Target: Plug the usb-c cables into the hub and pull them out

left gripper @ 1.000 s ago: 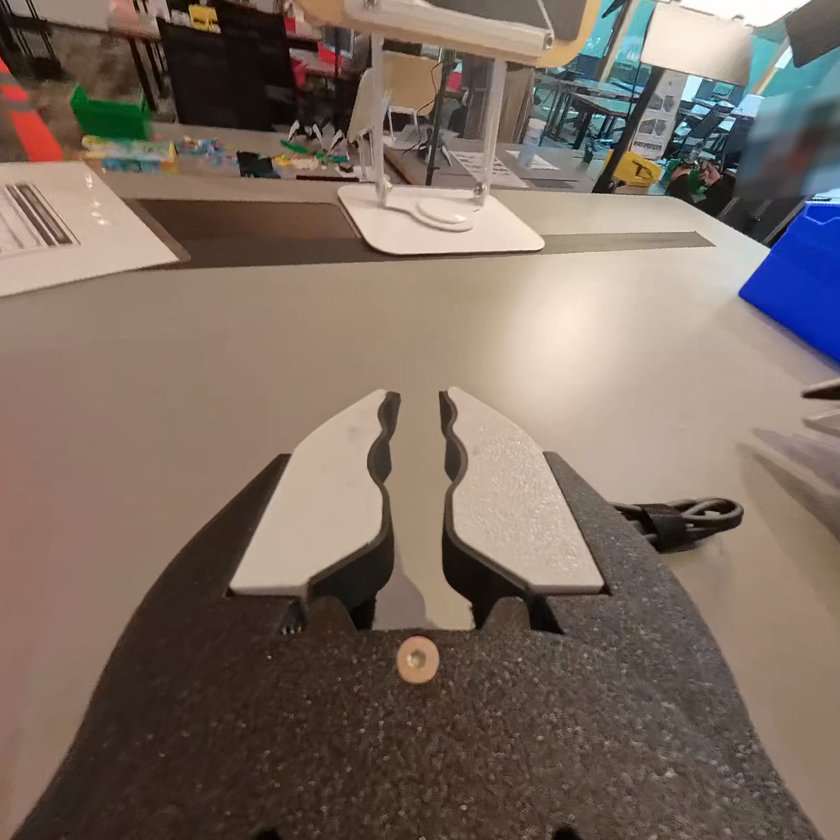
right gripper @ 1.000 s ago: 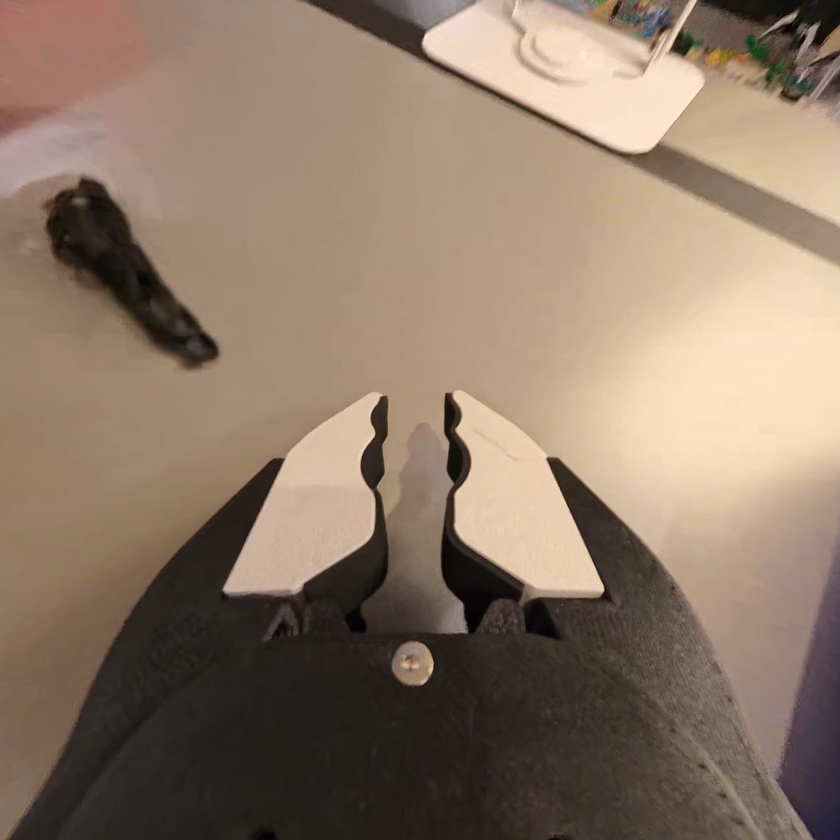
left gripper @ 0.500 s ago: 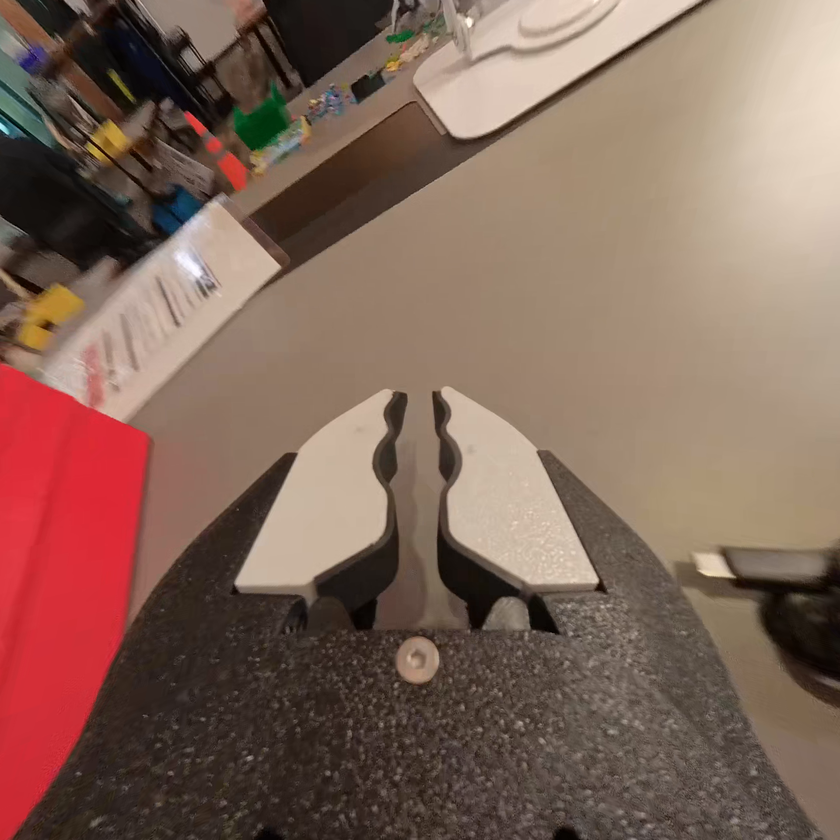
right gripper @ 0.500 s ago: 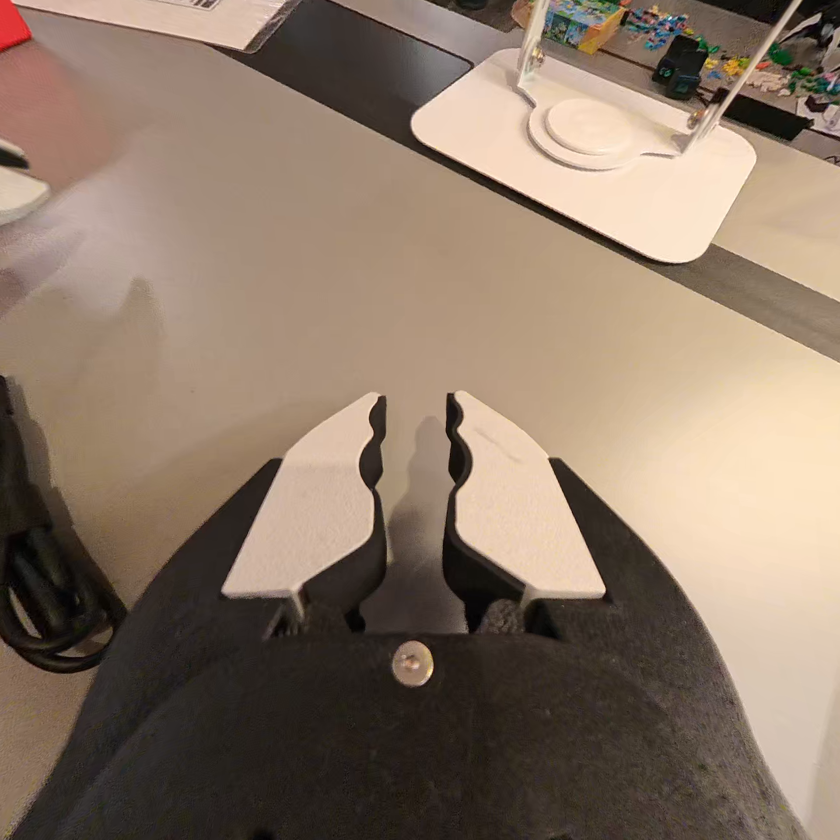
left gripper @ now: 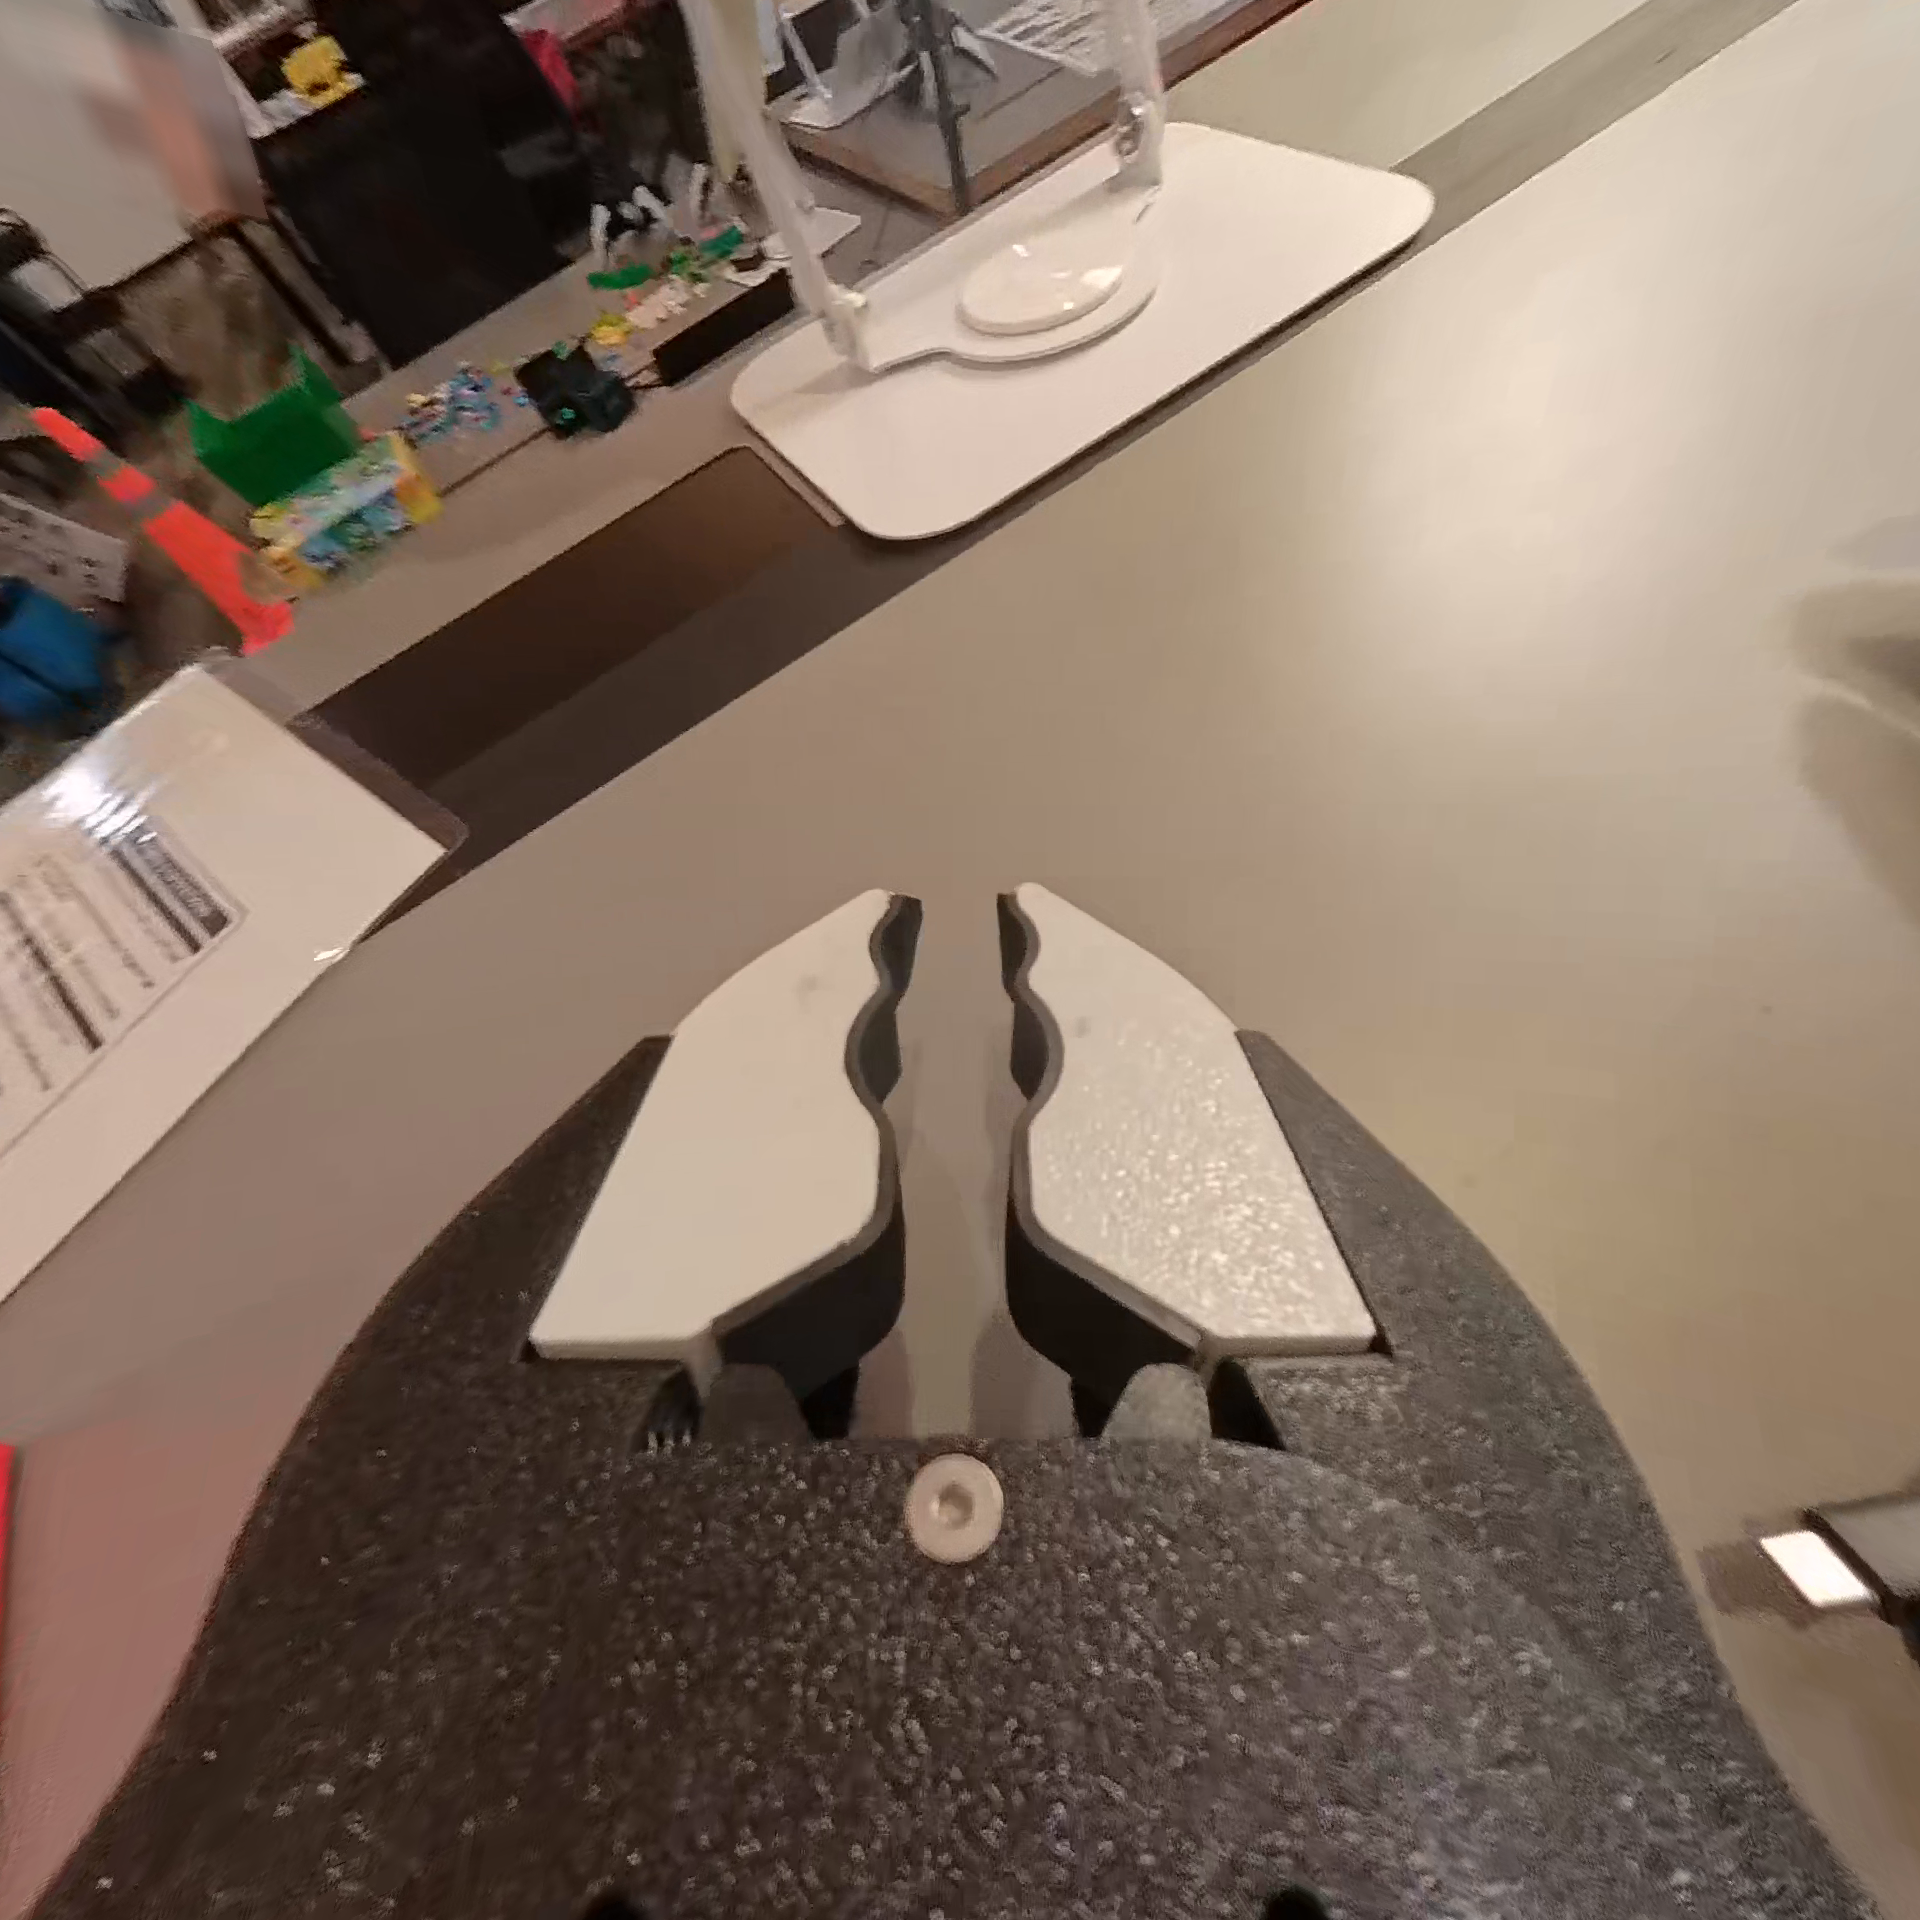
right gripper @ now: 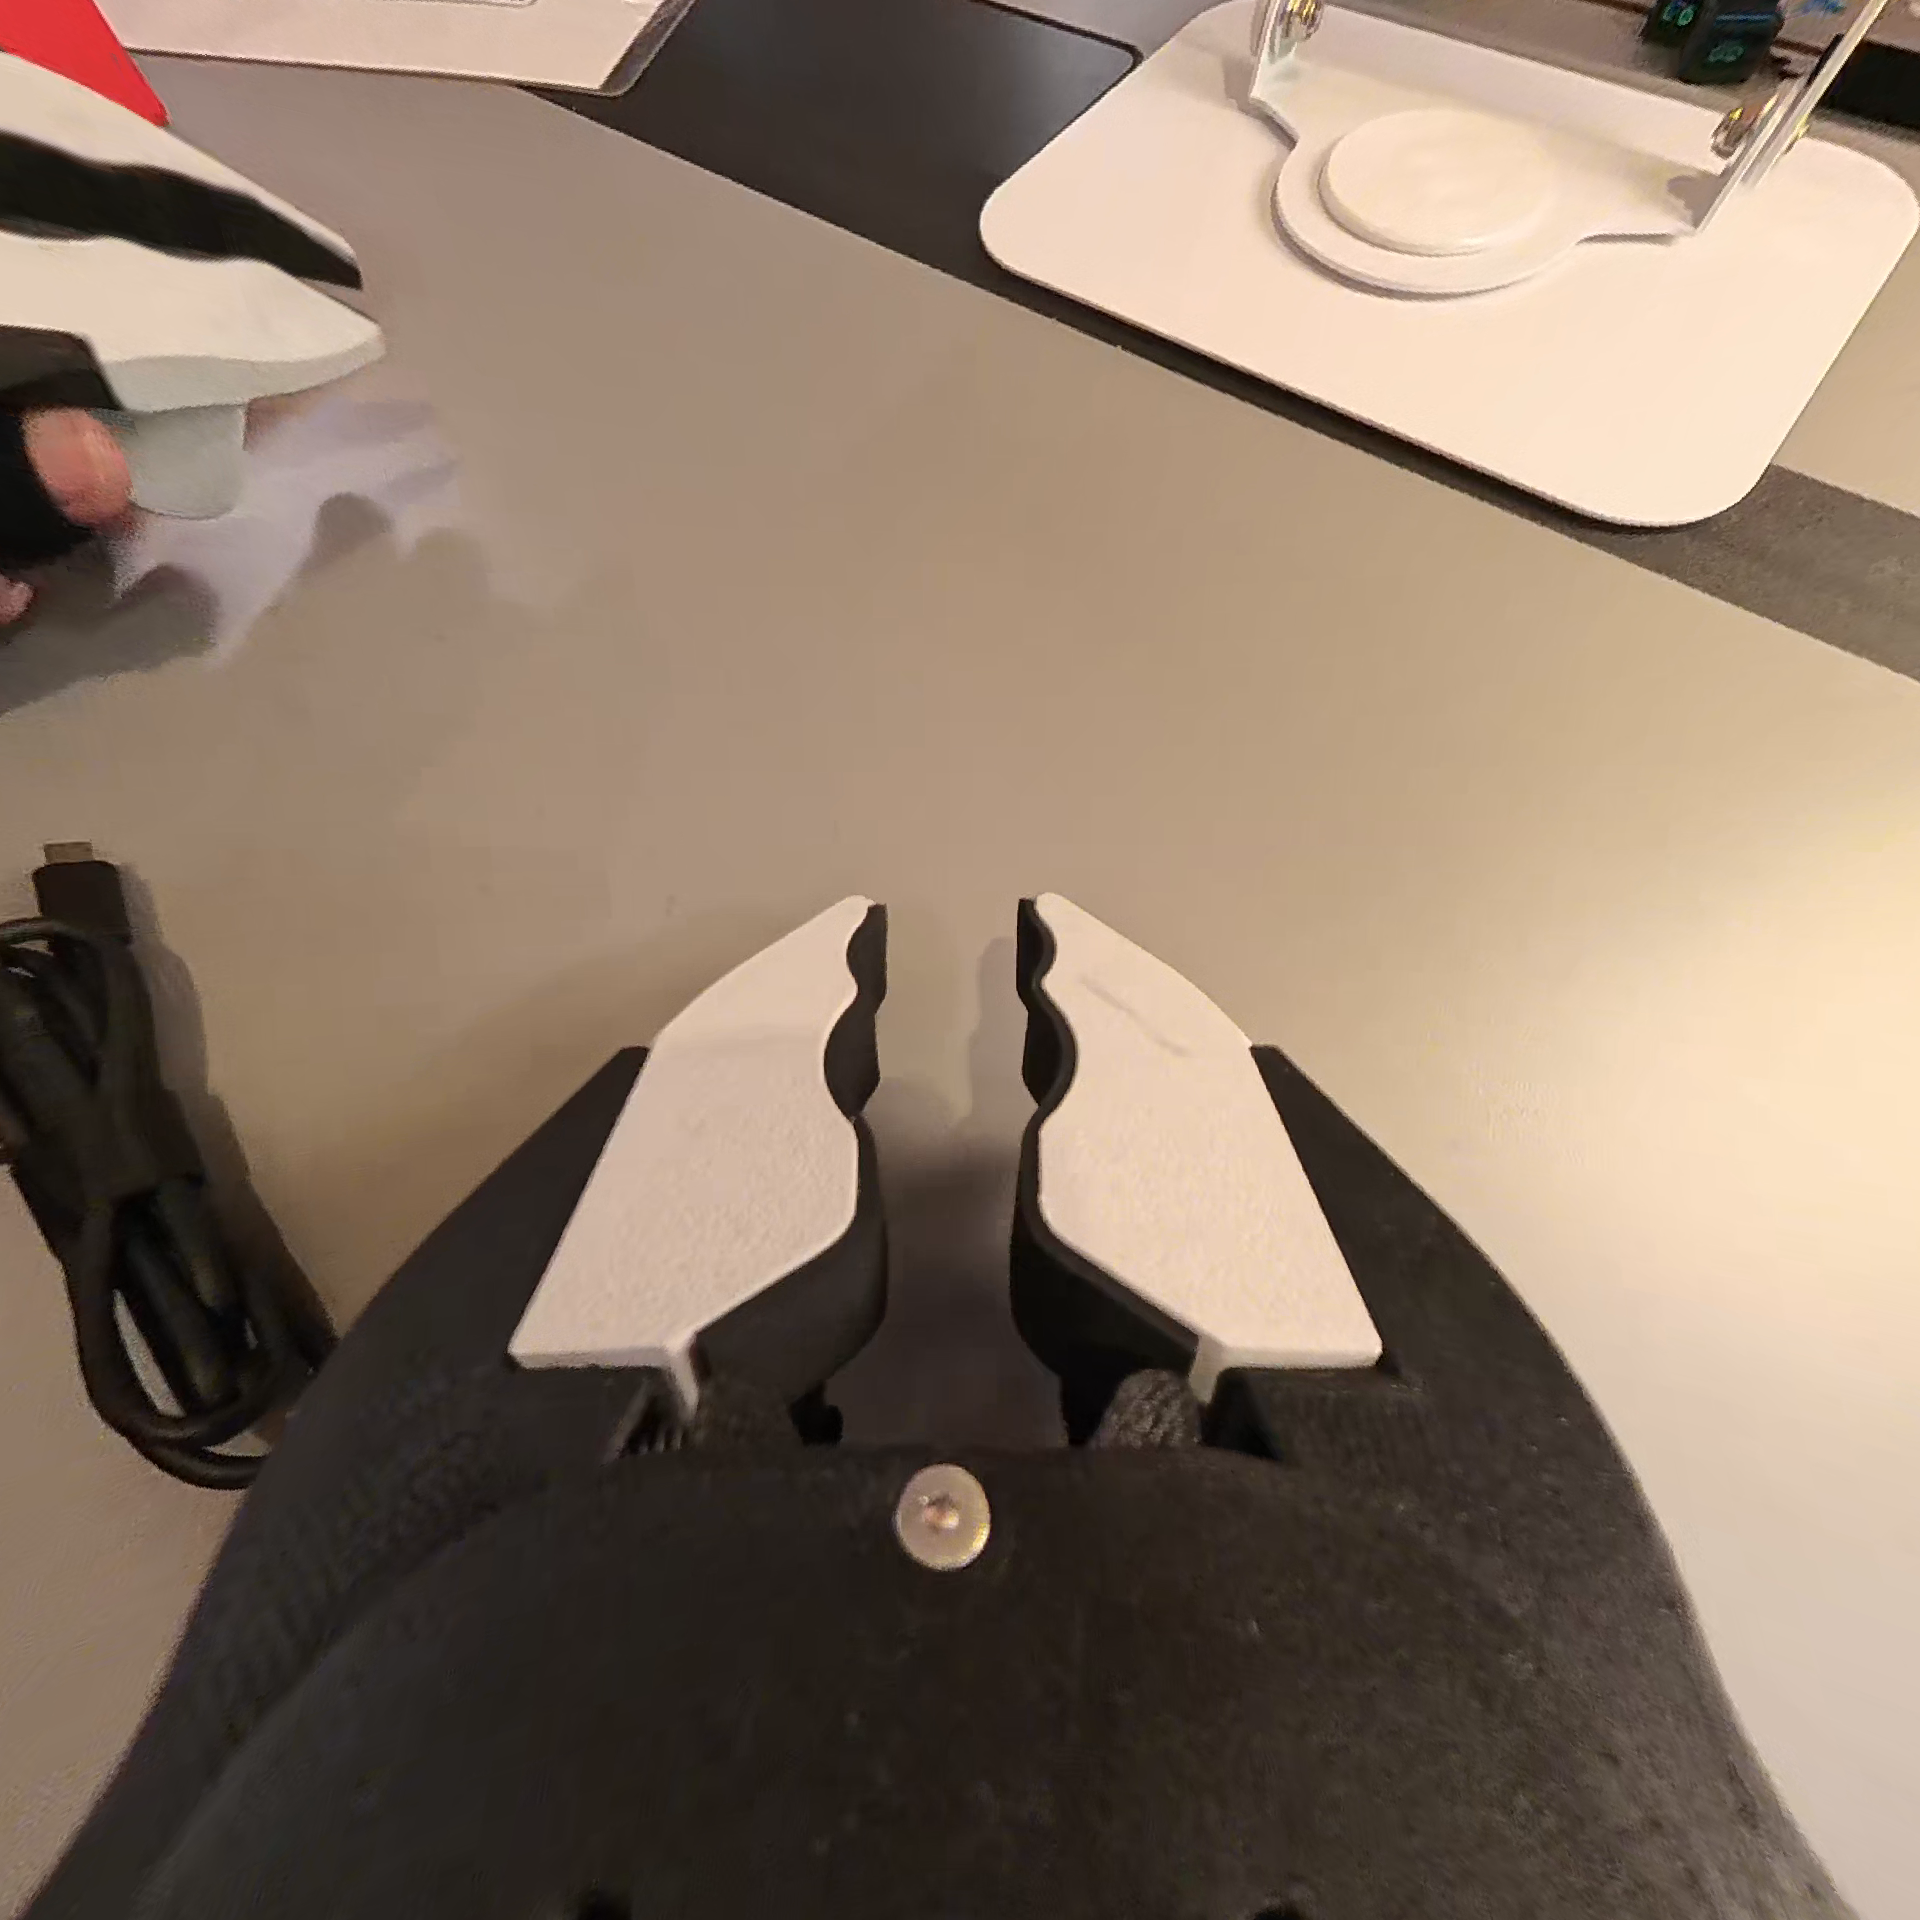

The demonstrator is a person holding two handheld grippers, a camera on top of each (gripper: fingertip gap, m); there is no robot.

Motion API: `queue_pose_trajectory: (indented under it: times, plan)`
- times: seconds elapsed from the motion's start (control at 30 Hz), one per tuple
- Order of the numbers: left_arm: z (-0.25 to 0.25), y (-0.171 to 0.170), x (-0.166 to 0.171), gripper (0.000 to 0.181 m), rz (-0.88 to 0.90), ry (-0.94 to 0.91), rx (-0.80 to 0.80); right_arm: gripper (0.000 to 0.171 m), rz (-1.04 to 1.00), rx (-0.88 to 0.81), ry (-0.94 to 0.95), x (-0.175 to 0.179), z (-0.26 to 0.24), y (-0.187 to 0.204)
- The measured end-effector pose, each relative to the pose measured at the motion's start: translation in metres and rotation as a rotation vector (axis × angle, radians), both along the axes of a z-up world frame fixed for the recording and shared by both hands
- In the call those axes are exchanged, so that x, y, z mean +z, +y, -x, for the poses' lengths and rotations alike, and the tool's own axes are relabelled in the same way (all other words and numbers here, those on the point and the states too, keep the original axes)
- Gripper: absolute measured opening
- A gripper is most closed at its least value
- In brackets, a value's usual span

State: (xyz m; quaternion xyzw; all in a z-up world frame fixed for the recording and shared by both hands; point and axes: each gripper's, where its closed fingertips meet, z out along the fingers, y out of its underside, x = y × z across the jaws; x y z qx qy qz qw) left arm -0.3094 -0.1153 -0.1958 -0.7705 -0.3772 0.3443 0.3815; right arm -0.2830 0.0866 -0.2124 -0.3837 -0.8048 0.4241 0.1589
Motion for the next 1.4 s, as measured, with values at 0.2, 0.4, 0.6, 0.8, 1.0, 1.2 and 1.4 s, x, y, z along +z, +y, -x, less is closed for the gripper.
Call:
queue_pose_trajectory:
  times: [0.2,0.4,0.6,0.8,1.0,1.2,1.4]
  plan:
    - [-0.010,0.012,0.000,0.018,-0.064,-0.044,-0.115,0.023,0.023,0.003,-0.010,0.001,-0.001,0.000]
    - [-0.010,0.003,0.016,0.018,-0.279,-0.060,-0.118,0.022,0.038,0.003,-0.016,0.002,-0.001,0.001]
    - [-0.011,-0.008,0.037,0.017,-0.841,-0.186,-0.122,0.022,0.038,0.016,-0.001,0.003,-0.003,0.000]
    - [-0.010,-0.003,0.033,0.015,-0.746,-0.171,-0.113,0.021,0.005,0.035,0.027,0.003,-0.006,-0.003]
    - [-0.013,0.008,0.028,0.016,-0.634,-0.174,-0.136,0.021,-0.008,0.046,0.032,0.003,-0.007,-0.004]
    - [-0.012,0.007,0.025,0.016,-0.636,-0.188,-0.126,0.020,0.039,0.047,0.006,0.005,-0.007,-0.003]
    - [-0.011,0.006,0.025,0.016,-0.639,-0.187,-0.114,0.020,0.088,0.049,-0.016,0.007,-0.006,-0.002]
